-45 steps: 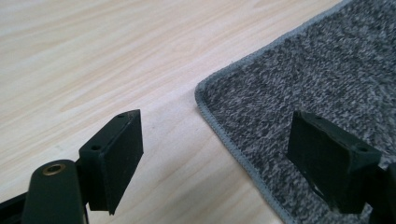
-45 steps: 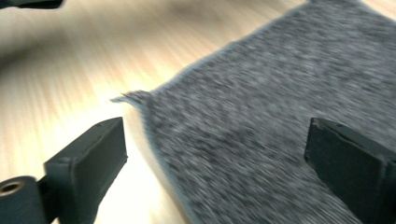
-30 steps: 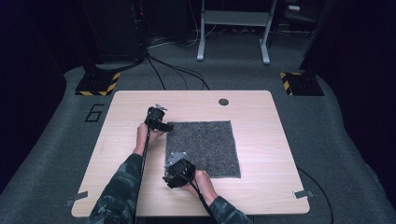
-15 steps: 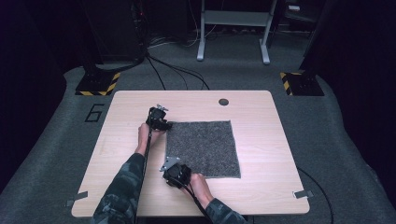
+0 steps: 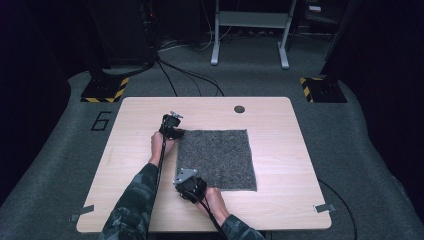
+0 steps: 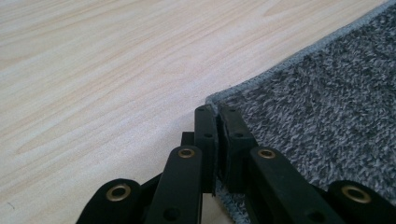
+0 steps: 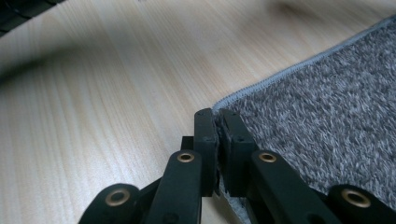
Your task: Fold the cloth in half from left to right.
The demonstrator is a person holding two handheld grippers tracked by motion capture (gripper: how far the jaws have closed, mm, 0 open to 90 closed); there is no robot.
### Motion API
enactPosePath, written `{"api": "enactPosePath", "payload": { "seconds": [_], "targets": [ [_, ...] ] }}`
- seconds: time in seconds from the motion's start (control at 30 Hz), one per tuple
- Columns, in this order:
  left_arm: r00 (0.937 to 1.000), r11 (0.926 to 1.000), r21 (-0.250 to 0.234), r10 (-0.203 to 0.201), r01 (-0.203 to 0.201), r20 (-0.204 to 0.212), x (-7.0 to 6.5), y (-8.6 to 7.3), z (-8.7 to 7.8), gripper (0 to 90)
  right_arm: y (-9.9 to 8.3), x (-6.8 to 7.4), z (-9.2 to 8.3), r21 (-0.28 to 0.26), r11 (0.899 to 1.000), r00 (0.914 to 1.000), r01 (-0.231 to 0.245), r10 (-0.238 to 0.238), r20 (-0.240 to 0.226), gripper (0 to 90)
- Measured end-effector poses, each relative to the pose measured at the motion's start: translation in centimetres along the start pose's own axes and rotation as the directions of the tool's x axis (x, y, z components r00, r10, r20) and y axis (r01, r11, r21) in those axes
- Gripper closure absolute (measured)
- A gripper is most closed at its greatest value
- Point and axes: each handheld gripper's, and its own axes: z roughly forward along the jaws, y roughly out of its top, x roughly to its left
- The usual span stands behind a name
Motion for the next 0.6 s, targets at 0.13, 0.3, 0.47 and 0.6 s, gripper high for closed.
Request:
{"api": "enactPosePath", "payload": {
  "seconds": [0.13,0.3,0.47,0.6],
  "targets": [
    [1.0,1.0,-0.008,0.0,0.0,-0.006,-0.1,0.1,-0.3,86.7,0.0,-0.1,-0.3,-0.015,1.0,1.0,0.0,0.0,-0.005,86.2],
    [0.9999,0.9999,-0.015,0.006,-0.006,-0.008,0.2,0.3,-1.0,86.7,0.2,0.0,-0.5,-0.04,0.999,0.9999,-0.013,0.013,-0.006,86.2],
    [0.9996,0.9997,-0.018,0.013,-0.014,-0.024,0.2,0.7,-1.6,86.7,0.6,0.2,-0.8,-0.058,0.998,0.9997,-0.018,0.017,-0.017,86.3],
    [0.9993,0.9996,-0.016,0.022,-0.022,-0.03,0.3,1.2,-2.2,86.7,0.9,0.3,-1.3,-0.076,0.997,0.9998,-0.012,0.011,-0.016,86.2]
  ]
}}
